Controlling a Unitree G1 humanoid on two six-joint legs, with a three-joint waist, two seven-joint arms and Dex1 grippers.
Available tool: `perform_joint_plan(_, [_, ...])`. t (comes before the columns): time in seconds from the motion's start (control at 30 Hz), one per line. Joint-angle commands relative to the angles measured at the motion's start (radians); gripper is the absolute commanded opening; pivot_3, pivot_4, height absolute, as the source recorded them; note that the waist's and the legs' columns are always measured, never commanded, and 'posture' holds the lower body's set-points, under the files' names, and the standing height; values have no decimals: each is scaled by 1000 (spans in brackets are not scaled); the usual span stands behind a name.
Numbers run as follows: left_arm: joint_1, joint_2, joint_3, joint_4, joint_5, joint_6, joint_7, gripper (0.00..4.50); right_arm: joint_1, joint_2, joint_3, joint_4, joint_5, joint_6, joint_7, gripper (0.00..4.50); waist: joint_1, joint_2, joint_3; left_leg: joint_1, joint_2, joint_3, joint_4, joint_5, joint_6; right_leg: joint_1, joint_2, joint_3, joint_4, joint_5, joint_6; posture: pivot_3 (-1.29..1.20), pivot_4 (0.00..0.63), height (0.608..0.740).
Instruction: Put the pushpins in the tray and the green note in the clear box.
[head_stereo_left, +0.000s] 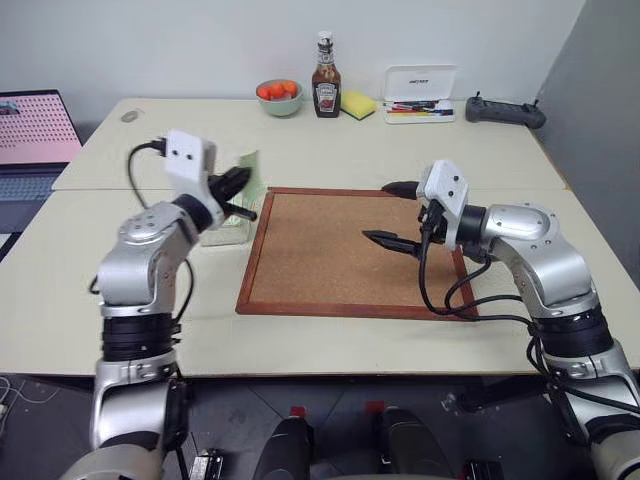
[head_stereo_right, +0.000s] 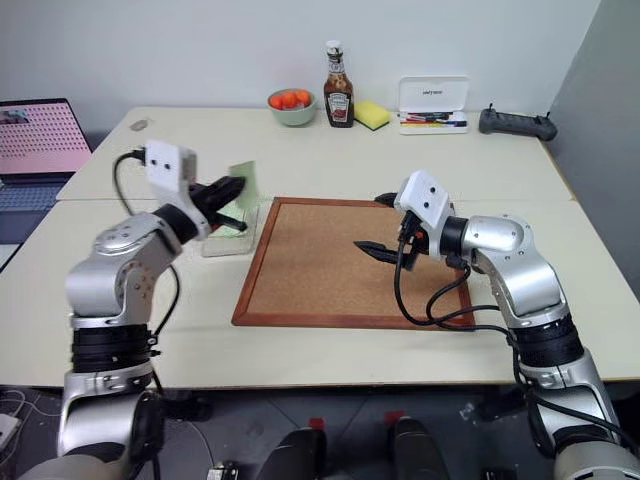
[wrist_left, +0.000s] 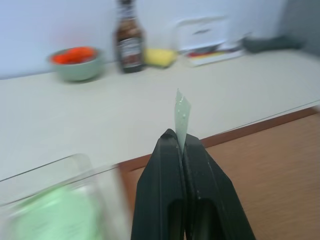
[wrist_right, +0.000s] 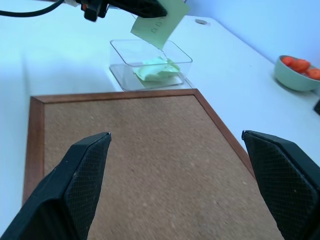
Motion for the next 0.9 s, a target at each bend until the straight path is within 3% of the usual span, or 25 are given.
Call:
perform_joint_plan(0.03, [-33, 15, -48, 113, 112, -134, 66, 0, -36, 22, 5, -39, 34, 32, 2, 4457, 2, 0, 0, 0, 0, 0, 0, 0, 0, 0, 0, 0, 0, 0, 0, 0, 150, 740])
perform_joint_plan(0.4, [-151, -11, -90, 430, 200, -309, 136, 0, -50, 24, 17, -99, 115, 123, 49, 4457, -4, 0, 0, -2, 0, 0, 0, 0, 0, -2, 0, -1, 0, 0, 0, 0, 150, 740])
perform_joint_plan(0.43, [-152, -14, -89, 442, 200, -311, 139, 297, -52, 24, 18, -99, 114, 124, 47, 4500, -5, 0, 0, -2, 0, 0, 0, 0, 0, -2, 0, -1, 1, 0, 0, 0, 150, 740])
perform_joint_plan(0.53, [-155, -20, -91, 463, 204, -320, 138, 621, -51, 20, 18, -100, 115, 126, 45, 4500, -5, 0, 0, -2, 0, 0, 0, 0, 0, -2, 0, -1, 1, 0, 0, 0, 150, 740])
perform_joint_plan(0.9, [-147, -12, -106, 440, 245, -343, 164, 2889, -54, 3, 19, -83, 111, 126, 50, 4500, -4, 0, 0, -2, 0, 0, 0, 0, 0, -2, 0, -1, 1, 0, 0, 0, 150, 740])
